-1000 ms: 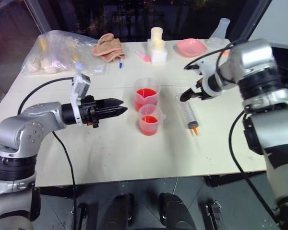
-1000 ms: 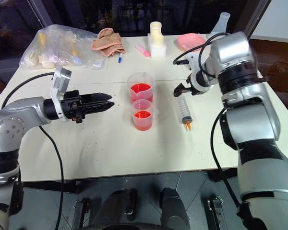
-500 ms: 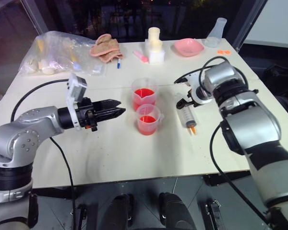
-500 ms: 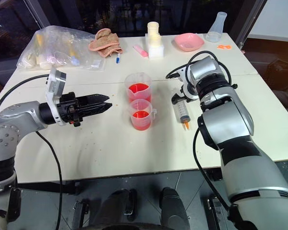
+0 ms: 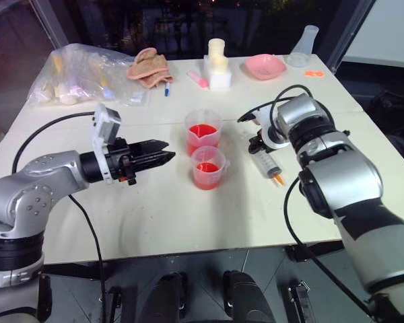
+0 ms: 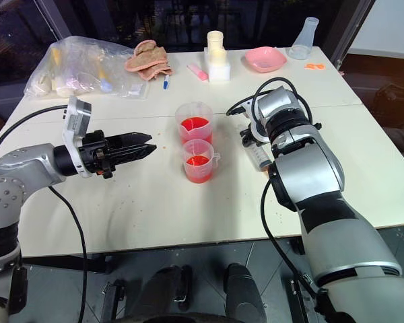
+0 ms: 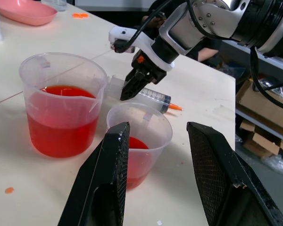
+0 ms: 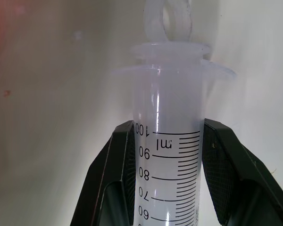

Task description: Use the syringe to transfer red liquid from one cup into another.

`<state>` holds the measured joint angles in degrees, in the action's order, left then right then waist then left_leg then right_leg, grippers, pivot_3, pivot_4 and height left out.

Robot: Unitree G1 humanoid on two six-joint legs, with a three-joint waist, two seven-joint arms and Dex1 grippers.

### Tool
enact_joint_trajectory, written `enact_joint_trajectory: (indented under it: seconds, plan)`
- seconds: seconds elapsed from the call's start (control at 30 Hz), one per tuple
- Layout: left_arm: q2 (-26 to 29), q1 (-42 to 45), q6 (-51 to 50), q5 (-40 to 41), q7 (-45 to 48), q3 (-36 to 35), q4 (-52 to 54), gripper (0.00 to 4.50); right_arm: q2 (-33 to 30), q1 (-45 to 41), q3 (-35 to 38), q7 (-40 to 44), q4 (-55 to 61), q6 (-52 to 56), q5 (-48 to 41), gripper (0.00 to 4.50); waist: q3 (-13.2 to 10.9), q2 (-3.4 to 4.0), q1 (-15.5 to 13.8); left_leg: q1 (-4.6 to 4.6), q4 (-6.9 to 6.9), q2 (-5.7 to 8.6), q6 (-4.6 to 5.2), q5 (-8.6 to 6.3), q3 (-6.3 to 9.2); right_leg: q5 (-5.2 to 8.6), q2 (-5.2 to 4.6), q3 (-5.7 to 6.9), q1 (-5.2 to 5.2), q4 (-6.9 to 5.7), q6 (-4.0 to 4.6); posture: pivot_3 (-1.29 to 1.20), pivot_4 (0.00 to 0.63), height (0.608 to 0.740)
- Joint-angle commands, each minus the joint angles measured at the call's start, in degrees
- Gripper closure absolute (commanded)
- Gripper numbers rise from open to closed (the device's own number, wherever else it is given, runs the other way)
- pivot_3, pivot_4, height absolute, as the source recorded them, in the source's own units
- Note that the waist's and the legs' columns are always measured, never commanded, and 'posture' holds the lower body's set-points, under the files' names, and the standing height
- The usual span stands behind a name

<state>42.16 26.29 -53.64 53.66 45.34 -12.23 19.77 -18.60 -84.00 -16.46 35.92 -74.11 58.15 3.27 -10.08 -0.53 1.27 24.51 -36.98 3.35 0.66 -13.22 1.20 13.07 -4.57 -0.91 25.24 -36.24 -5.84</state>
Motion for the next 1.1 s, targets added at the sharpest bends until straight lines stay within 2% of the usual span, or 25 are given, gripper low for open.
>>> enact_joint_trajectory:
  seconds: [0.03,0.13,0.3,0.43,0.53,0.57,0.63,0.77,0.93,1.1]
  plan:
    - [0.8,2.5,0.0,1.0,0.2,-0.9,-0.2,2.48,0.0,-1.6,1.6,0.3,0.5,1.1,0.8,3.12,0.0,0.00,0.0,0.00,0.00,0.00,0.00,0.00,0.00,0.00,0.00,0.00,0.00,0.00,0.00,0.00,0.150,0.740]
    - [1.7,4.8,0.0,0.9,1.6,-0.9,-2.3,2.48,-2.0,-3.0,4.5,-1.3,2.4,1.2,-0.1,3.12,0.0,0.00,0.0,-0.01,-0.01,0.00,-0.02,0.01,0.00,0.00,0.01,0.01,-0.01,-0.01,0.00,0.00,0.150,0.740]
    - [2.7,11.5,0.2,0.7,3.0,-1.5,-9.4,2.48,-6.5,-4.9,9.7,0.2,12.3,0.0,-2.7,3.12,0.0,0.06,-0.1,0.02,-0.01,0.04,0.00,0.01,0.00,0.00,0.06,0.06,0.02,-0.01,0.00,0.00,0.150,0.740]
    - [1.7,21.1,1.2,-0.4,3.0,-1.3,-18.0,2.48,-9.6,2.5,18.7,-4.7,38.2,-8.8,-6.5,3.12,0.0,0.05,-0.2,0.01,0.01,0.03,0.04,-0.02,0.02,-0.01,0.08,0.09,0.03,-0.02,-0.03,0.00,0.150,0.740]
    - [0.6,28.1,1.6,-1.5,3.3,-0.8,-23.6,2.48,-7.2,7.5,24.3,-6.7,54.5,-19.2,-10.5,3.12,0.0,0.04,-0.2,0.01,0.00,0.02,0.04,-0.01,0.03,-0.04,0.10,0.12,0.02,-0.04,-0.11,0.00,0.150,0.740]
    - [0.4,30.4,1.7,-2.0,3.7,-0.5,-25.5,2.48,-5.1,9.2,25.7,-7.9,59.2,-25.4,-11.7,3.12,0.0,0.04,-0.1,0.01,-0.01,0.02,0.04,-0.01,0.02,-0.06,0.10,0.11,0.01,-0.05,-0.14,0.00,0.150,0.740]
    - [0.0,34.0,0.5,-1.9,4.5,-0.2,-27.8,2.48,0.0,11.8,26.9,-10.7,64.3,-30.1,-13.9,3.12,0.0,0.04,0.3,-0.01,-0.01,0.02,0.04,-0.01,-0.06,-0.08,0.11,0.05,0.05,-0.11,-0.17,0.00,0.150,0.740]
    - [0.3,37.6,-0.1,-3.1,6.4,0.6,-29.9,2.48,7.6,17.0,25.3,-12.7,66.3,-42.6,-14.5,3.12,0.0,0.01,1.2,-0.08,-0.03,0.00,0.02,0.01,-0.02,-0.08,0.08,0.06,0.07,-0.36,-0.17,0.00,0.150,0.740]
    - [1.2,39.7,-1.1,-4.0,7.8,0.9,-30.4,2.48,15.3,22.9,22.6,-14.9,62.4,-55.8,-13.8,3.12,0.0,0.01,1.3,-0.12,-0.06,0.03,0.03,0.01,-0.02,-0.08,0.08,0.02,0.16,-0.77,-0.17,0.00,0.150,0.740]
    - [1.9,41.3,-3.1,-4.0,7.8,0.5,-29.8,2.48,19.6,27.6,19.6,-16.2,57.5,-63.5,-12.1,3.12,0.0,0.01,1.3,-0.12,-0.05,0.03,-0.04,0.05,-0.01,-0.08,0.09,0.01,0.21,-0.78,-0.17,0.00,0.150,0.740]
